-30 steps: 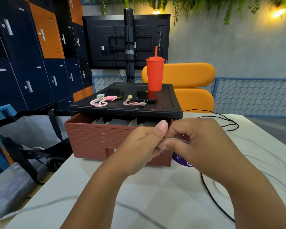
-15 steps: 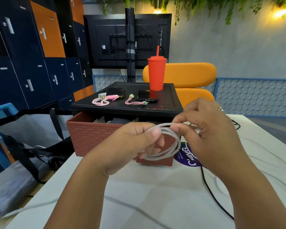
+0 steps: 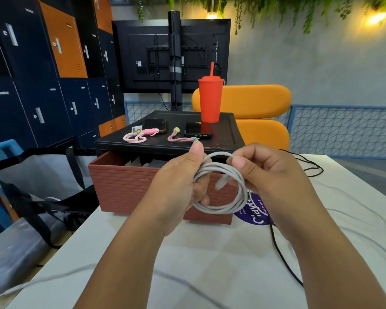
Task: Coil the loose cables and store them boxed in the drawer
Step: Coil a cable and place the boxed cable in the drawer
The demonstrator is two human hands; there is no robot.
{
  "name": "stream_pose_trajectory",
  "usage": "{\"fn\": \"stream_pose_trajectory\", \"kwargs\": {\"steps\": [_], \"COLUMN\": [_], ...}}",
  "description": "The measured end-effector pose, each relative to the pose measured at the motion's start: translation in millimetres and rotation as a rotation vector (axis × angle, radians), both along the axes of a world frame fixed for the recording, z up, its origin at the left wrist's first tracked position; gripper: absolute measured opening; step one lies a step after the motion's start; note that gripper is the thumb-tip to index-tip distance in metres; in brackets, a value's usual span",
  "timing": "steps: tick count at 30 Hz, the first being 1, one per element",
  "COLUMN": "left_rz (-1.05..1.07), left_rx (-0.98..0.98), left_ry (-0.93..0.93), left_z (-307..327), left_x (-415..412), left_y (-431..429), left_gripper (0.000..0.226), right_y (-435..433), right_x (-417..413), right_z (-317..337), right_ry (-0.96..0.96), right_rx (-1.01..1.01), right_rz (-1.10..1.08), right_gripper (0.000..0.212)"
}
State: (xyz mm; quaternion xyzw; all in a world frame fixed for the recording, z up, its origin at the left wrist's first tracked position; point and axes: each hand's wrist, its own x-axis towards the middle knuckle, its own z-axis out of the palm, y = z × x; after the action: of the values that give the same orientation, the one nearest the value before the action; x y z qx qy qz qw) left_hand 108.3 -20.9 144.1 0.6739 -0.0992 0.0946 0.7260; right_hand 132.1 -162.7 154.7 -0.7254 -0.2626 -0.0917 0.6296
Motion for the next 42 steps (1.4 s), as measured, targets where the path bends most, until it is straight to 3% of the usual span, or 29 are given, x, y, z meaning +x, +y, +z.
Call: {"fn": "stream_pose_trajectory", "kwargs": {"steps": [4, 7, 9, 19, 24, 31, 36, 38, 42], "left_rz": [0.108, 0.169, 0.179, 0.190, 0.212, 0.502, 0.413, 0.293, 0.038], "left_rx": [0.001, -0.033, -0.080, -0.076, 0.071, 0.320, 0.449, 0.370, -0.032], "left_ry": [-0.040, -0.071, -0.092, -0.165, -0.210, -0.235, -0.115, -0.051, -0.021], "left_z": [-0.3, -2.0, -2.8, 1.5, 1.5, -6.4, -1.2, 3.1, 8.7], "left_x": [2.9, 5.0, 5.7, 2.1, 1.7, 7.2, 3.5, -0.1, -7.5], "left_y": [0.9, 2.1, 1.0, 0.5, 8.8, 9.6, 15.9, 15.4, 8.7], "left_gripper": [0.046, 0.043, 0.039, 0.034, 0.015, 0.009, 0.023, 0.024, 0.022], "right_y": [1.6, 2.5, 5.5, 17.5, 9.7, 8.0, -7.4, -10.9, -6.1], "right_x": [-0.8, -0.8, -2.0, -2.0, -1.4, -13.5, -12.1, -11.0, -6.7], "right_z": [-0.9, -1.2, -2.2, -9.7, -4.6, 2.5, 9.9, 11.0, 5.6], "right_ry": [0.172, 0.144, 0.111, -0.054, 0.007, -0.094, -0.299, -0.338, -0.392], "right_rx": [0.107, 0.091, 0.056, -0.285, -0.387, -0.446, -0.403, -0.371, -0.264], "right_rz": [0.162, 0.195, 0.168, -0.162, -0.214, -0.149, -0.289, -0.359, -0.442], "right_gripper": [0.013, 0.024, 0.034, 0.004, 0.016, 0.045, 0.017, 0.023, 0.028]}}
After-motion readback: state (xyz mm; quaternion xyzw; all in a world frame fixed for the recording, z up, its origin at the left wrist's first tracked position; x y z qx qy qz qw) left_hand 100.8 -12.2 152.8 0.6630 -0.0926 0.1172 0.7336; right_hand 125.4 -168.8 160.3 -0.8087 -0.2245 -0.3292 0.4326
